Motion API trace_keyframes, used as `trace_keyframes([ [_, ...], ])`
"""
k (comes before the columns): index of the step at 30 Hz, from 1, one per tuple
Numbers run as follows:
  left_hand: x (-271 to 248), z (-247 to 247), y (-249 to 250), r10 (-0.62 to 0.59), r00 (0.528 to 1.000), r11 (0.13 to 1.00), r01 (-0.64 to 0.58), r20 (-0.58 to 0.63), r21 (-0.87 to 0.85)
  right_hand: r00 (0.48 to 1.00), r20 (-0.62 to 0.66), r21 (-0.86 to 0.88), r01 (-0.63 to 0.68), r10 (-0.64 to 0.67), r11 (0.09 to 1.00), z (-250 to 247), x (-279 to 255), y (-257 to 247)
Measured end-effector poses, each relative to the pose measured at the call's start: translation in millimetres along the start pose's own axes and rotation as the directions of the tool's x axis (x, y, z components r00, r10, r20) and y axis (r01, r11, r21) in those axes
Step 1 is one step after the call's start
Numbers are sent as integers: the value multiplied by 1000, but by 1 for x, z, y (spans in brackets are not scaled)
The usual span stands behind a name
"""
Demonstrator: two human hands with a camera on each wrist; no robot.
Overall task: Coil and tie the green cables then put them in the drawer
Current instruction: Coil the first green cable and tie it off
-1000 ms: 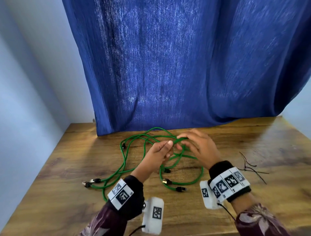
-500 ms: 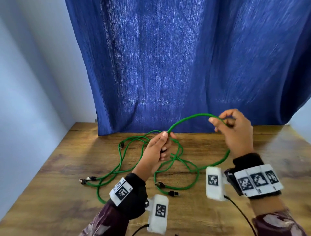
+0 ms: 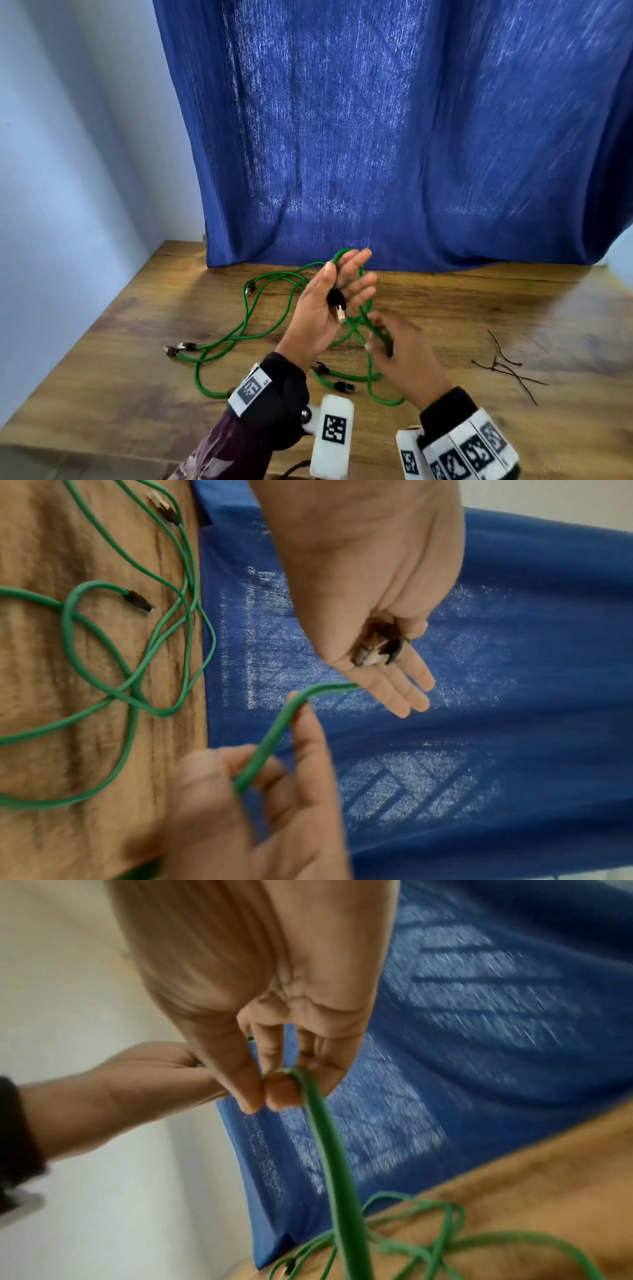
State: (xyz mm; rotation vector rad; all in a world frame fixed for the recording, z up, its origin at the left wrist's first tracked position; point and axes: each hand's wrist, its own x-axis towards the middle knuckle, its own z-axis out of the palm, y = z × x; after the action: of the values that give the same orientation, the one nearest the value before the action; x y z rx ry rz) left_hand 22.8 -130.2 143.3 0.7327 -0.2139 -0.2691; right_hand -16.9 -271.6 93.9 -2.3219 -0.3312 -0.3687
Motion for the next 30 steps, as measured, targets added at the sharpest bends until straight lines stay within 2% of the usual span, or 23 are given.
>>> trace_keyframes([
  [2, 1, -1, 4, 55, 998, 996, -56, -12, -69, 990, 142, 47, 6, -13, 999, 4, -12, 3],
  [4, 5, -3, 11, 103, 994, 986, -105, -26, -129, 983, 185, 158, -21, -8, 987, 9, -26, 9],
  [5, 8, -6, 15, 127, 991, 981, -130, -29, -143, 990, 141, 205, -25, -5, 978, 12, -33, 15],
  [7, 11, -9, 22, 162, 986, 976, -166, -41, -141, 998, -49, 248, -24, 38, 968, 21, -46, 24],
  [9, 13, -11, 22, 177, 983, 974, -183, -54, -137, 979, -196, 240, -4, 52, 971, 27, -52, 31],
  [13, 14, -11, 14, 195, 979, 970, -202, -63, -136, 929, -264, 436, -123, 258, 891, 30, -57, 40],
  [15, 16, -11, 11, 210, 976, 968, -215, -56, -127, 920, -248, 481, -154, 303, 863, 25, -58, 44],
  [17, 16, -12, 11, 225, 974, 966, -228, -36, -123, 940, -238, 471, -109, 245, 876, 12, -55, 44],
  [19, 16, -13, 14, 234, 972, 967, -232, 5, -104, 962, -257, 339, 5, 88, 941, -8, -48, 38],
  [20, 15, -13, 15, 230, 973, 971, -228, 29, -72, 975, -221, 240, 59, -5, 969, -19, -42, 33],
  [22, 16, -13, 15, 200, 978, 979, -203, 66, 37, 984, -59, 79, 172, -168, 982, -35, -30, 17],
  [24, 16, -10, 13, 125, 987, 977, -140, 98, 159, 950, 70, 0, 304, -304, 953, -47, -18, 0],
  [25, 15, -9, 11, 80, 990, 973, -102, 114, 207, 931, 83, -26, 359, -356, 933, -51, -14, -7],
  [27, 13, -6, 7, 4, 991, 962, -41, 135, 271, 910, 35, -89, 415, -414, 905, -61, -5, -22],
  [30, 6, -3, 7, -72, 992, 942, 32, 108, 335, 909, -66, -95, 406, -412, 909, -71, 7, -35],
])
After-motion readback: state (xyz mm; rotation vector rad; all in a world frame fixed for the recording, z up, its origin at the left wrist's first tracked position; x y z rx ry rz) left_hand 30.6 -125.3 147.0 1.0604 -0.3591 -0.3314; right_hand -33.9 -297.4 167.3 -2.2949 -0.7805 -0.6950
